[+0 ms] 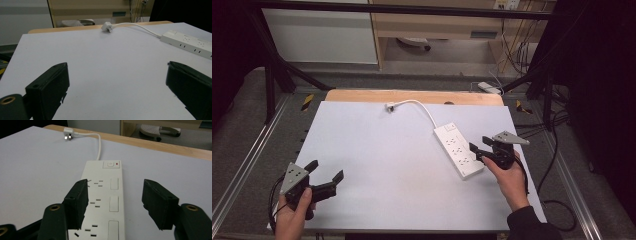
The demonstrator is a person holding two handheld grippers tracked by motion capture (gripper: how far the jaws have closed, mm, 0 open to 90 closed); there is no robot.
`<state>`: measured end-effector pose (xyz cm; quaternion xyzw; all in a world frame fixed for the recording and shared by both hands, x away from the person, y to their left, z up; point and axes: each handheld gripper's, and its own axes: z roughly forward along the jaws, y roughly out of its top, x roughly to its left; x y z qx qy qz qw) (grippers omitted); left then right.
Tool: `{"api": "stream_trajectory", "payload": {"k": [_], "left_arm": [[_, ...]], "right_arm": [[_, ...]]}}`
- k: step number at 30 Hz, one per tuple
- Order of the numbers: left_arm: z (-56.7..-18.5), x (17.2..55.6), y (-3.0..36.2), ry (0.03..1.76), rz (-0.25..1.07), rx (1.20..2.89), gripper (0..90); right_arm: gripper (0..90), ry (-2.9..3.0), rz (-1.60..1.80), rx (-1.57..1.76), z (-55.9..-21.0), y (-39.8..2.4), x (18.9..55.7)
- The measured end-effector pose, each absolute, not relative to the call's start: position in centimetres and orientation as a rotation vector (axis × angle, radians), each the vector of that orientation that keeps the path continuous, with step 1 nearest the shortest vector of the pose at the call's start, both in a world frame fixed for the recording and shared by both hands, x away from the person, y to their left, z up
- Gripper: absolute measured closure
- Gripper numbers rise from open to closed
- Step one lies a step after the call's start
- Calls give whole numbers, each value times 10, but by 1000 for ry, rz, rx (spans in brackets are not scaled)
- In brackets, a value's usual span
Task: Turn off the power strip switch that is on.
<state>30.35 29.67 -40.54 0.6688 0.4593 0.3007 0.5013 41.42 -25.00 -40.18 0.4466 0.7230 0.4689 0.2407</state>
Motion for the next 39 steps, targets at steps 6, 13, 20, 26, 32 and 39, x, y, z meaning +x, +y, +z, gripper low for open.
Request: {"api": "stream_trajectory", "payload": {"k": [6, 13, 20, 26, 32, 39], "left_arm": [[-406, 304, 296, 1110, 725, 1619, 49], [-406, 304, 296, 1107, 723, 1621, 49], [-406, 304, 295, 1102, 724, 1625, 49], [-406, 304, 295, 1101, 721, 1628, 49], [-407, 304, 294, 1099, 715, 1633, 49], [-407, 304, 293, 1099, 712, 1634, 48]], "right_arm": [[545, 1979, 1285, 1217, -403, -252, 414], [730, 1995, 1288, 1204, -405, -253, 412], [851, 2011, 1274, 1199, -409, -255, 412], [900, 2042, 1262, 1209, -412, -256, 412], [900, 2058, 1250, 1226, -414, -257, 412], [900, 2067, 1236, 1247, -416, -258, 412]]}}
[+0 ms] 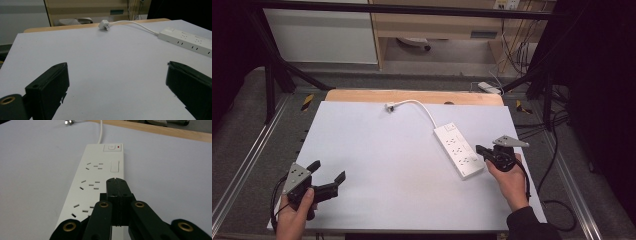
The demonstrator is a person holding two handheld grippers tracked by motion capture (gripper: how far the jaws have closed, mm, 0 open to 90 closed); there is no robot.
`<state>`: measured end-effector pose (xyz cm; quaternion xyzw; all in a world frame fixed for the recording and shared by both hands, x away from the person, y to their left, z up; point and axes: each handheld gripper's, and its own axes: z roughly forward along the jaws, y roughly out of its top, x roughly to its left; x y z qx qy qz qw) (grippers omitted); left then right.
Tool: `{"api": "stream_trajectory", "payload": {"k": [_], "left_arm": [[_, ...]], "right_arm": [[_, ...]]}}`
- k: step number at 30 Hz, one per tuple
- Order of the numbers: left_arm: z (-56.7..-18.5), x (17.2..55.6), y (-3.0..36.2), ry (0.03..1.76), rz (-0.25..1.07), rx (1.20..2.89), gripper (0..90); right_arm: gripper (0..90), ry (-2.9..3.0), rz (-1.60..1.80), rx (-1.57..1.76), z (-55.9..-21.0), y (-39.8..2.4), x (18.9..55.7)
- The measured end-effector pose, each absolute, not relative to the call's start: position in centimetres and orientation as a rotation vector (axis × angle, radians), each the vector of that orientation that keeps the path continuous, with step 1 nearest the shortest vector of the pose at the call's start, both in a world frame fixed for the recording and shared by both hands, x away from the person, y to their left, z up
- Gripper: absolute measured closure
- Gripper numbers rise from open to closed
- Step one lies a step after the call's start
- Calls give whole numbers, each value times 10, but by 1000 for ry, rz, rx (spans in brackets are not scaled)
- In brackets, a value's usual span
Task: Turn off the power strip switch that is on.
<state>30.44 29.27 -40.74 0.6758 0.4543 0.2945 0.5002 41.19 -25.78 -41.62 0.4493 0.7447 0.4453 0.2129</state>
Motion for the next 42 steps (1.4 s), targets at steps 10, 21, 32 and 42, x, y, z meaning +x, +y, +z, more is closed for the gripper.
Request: {"api": "stream_trajectory", "payload": {"k": [10, 21, 32, 42], "left_arm": [[-408, 305, 292, 1093, 715, 1653, 48], [-411, 306, 291, 1102, 700, 1678, 48], [-414, 308, 287, 1119, 689, 1709, 50], [-417, 310, 285, 1125, 672, 1744, 53]], "right_arm": [[900, 2116, 1202, 1291, -419, -258, 413], [900, 2146, 1162, 1302, -421, -256, 414], [900, 2165, 1129, 1315, -422, -254, 413], [900, 2171, 1104, 1318, -422, -254, 413]]}}
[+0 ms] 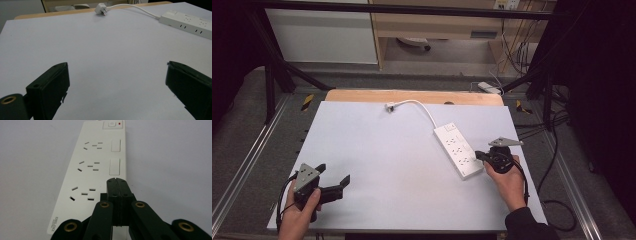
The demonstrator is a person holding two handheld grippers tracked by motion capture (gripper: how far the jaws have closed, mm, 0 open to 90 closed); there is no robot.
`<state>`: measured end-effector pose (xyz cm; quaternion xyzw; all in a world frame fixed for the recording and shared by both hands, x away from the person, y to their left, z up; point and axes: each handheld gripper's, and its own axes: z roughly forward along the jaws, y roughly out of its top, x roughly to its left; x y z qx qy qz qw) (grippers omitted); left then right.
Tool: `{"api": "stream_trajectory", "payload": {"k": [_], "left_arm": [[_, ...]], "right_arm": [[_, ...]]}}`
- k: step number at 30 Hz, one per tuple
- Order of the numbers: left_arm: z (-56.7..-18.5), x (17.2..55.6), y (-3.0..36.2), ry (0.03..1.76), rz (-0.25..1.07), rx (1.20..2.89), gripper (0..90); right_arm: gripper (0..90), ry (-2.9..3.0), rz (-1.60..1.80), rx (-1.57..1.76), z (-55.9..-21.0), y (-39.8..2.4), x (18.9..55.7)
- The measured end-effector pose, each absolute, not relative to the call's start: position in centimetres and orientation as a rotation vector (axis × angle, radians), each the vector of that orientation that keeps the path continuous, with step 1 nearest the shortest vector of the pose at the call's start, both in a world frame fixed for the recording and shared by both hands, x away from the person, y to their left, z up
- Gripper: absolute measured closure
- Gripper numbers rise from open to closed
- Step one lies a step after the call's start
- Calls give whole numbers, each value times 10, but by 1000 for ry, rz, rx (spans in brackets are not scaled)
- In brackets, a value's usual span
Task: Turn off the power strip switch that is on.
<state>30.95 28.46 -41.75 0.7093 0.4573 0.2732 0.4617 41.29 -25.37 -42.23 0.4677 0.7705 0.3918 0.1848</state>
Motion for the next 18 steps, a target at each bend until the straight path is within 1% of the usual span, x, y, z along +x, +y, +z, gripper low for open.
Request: {"api": "stream_trajectory", "payload": {"k": [18], "left_arm": [[-419, 310, 282, 1114, 660, 1768, 53]], "right_arm": [[900, 2199, 1068, 1321, -427, -249, 415]]}}
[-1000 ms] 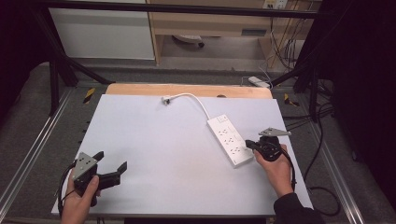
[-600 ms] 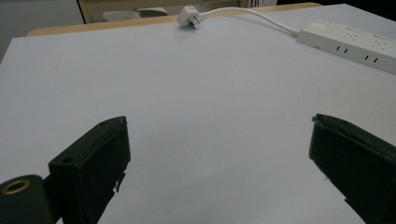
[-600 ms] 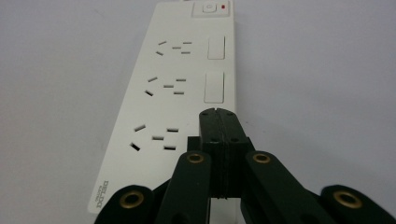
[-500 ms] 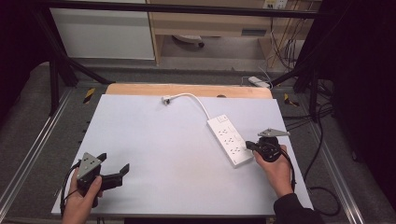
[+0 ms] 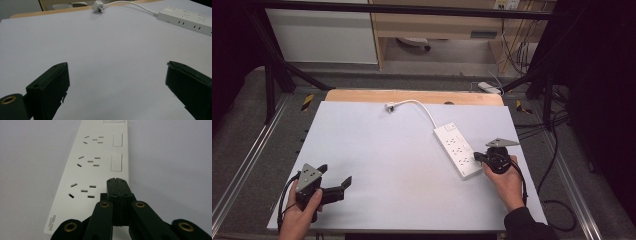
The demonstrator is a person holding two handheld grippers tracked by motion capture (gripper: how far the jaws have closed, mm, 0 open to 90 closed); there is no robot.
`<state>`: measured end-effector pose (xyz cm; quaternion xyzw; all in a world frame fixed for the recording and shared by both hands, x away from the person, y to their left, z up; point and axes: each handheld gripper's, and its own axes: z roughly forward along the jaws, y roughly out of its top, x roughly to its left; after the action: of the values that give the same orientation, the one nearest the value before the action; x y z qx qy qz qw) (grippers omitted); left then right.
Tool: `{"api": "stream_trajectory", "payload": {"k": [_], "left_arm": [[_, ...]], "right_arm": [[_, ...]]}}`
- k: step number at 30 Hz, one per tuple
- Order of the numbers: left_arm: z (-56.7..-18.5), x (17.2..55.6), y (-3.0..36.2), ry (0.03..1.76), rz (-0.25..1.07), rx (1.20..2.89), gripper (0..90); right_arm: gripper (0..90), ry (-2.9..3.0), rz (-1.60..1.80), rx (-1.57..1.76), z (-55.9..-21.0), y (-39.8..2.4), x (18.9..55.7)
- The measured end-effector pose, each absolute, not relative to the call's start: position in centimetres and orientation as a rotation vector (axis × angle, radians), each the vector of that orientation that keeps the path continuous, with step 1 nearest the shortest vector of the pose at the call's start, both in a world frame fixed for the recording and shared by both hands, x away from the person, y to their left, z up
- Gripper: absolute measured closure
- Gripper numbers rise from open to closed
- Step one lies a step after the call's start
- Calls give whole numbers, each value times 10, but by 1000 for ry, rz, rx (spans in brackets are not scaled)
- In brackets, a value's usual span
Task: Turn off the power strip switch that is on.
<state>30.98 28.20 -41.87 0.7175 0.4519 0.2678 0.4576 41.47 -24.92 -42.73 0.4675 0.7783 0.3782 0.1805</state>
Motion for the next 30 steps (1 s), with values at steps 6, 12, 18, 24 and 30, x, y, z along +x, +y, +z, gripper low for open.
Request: {"api": "stream_trajectory", "payload": {"k": [6, 12, 18, 24, 30], "left_arm": [[-419, 310, 281, 1111, 659, 1773, 53], [-419, 310, 281, 1109, 663, 1777, 53], [-419, 310, 281, 1107, 661, 1780, 53], [-419, 310, 281, 1105, 657, 1782, 53], [-420, 310, 280, 1104, 656, 1784, 53]], "right_arm": [[900, 2198, 1057, 1325, -428, -248, 415], [900, 2199, 1054, 1326, -428, -248, 415], [900, 2206, 1045, 1318, -429, -248, 415], [900, 2207, 1043, 1315, -429, -247, 415], [900, 2206, 1043, 1315, -430, -247, 415]]}}
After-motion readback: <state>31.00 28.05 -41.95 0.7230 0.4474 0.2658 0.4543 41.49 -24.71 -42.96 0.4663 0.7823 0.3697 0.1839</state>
